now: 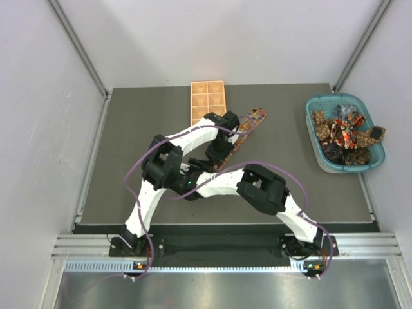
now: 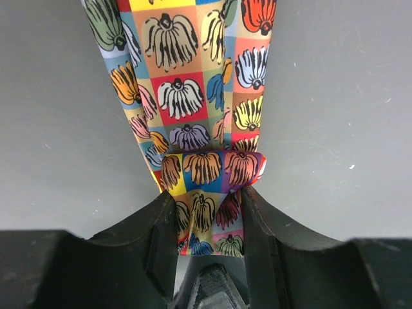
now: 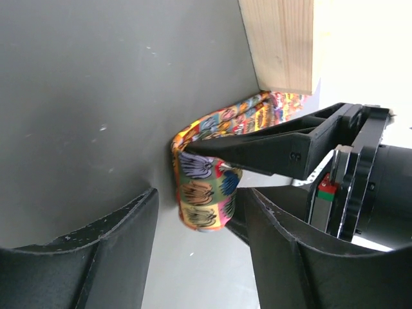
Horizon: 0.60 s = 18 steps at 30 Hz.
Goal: Roll the ties
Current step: Roll the tie
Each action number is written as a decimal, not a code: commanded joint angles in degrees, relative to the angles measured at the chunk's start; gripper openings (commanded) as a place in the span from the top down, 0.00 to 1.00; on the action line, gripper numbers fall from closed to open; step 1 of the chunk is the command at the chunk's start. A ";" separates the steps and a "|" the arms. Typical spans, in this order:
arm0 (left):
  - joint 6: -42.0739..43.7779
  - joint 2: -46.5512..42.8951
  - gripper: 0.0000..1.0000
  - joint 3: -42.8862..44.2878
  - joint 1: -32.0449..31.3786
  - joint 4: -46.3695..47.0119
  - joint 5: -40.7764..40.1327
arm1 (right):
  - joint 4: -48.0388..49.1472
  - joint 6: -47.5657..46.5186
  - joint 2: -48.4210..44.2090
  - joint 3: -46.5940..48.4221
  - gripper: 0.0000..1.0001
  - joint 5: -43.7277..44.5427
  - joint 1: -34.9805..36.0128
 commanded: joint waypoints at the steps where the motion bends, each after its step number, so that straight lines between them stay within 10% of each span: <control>1: 0.31 4.38 0.59 0.79 -0.18 -11.31 -1.05 | -2.04 -0.15 2.59 2.11 0.43 1.32 -1.47; 18: 1.19 10.36 0.59 11.25 -1.94 -16.41 -1.67 | -11.26 5.38 8.82 5.89 0.59 -5.80 -7.27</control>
